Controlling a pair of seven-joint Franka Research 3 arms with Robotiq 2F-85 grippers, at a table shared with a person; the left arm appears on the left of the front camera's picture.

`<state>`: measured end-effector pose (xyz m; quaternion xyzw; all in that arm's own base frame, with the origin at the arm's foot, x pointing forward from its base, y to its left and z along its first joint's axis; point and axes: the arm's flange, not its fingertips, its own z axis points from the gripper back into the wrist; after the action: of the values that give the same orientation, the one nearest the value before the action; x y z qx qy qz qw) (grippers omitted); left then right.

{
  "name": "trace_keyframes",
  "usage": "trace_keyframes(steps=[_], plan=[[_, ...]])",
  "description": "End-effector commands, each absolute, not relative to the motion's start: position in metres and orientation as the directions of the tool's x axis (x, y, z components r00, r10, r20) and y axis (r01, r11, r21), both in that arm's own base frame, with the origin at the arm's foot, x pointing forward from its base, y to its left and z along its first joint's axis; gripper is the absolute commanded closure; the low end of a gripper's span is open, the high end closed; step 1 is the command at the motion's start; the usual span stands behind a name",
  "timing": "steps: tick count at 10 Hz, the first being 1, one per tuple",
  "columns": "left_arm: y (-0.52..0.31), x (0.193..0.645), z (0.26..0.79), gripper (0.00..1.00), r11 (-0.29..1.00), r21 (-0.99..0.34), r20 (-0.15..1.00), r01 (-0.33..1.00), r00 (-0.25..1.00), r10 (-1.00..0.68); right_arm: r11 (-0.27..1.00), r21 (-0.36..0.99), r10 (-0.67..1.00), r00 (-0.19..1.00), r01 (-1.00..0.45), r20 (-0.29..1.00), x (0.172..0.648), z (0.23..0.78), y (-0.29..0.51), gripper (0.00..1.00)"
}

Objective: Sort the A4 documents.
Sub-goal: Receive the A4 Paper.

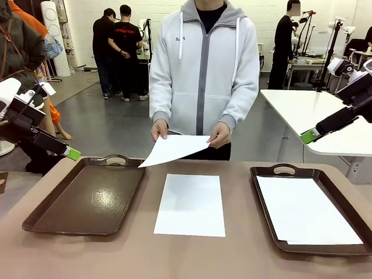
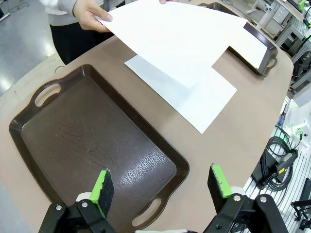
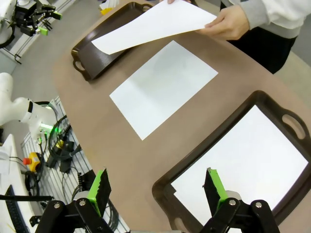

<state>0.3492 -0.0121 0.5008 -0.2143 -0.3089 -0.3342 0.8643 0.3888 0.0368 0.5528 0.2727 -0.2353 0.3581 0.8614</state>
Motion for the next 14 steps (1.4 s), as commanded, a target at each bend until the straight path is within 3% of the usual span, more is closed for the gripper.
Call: trace_keyframes(steps=[1, 14], plan=[[-0.0101, 0.3503, 0.4990, 0.00, 0.670, -0.167, 0.687, 0.724, 0.573, -0.447, 0.595, 0.293, 0.499, 0.630, -0.748, 0.596, 0.3888, 0.5535, 0.0364, 0.00], [-0.0101, 0.3503, 0.4990, 0.00, 0.670, -0.167, 0.687, 0.724, 0.573, -0.447, 0.595, 0.293, 0.499, 0.630, -0.748, 0.596, 0.3888, 0.5535, 0.0364, 0.00]])
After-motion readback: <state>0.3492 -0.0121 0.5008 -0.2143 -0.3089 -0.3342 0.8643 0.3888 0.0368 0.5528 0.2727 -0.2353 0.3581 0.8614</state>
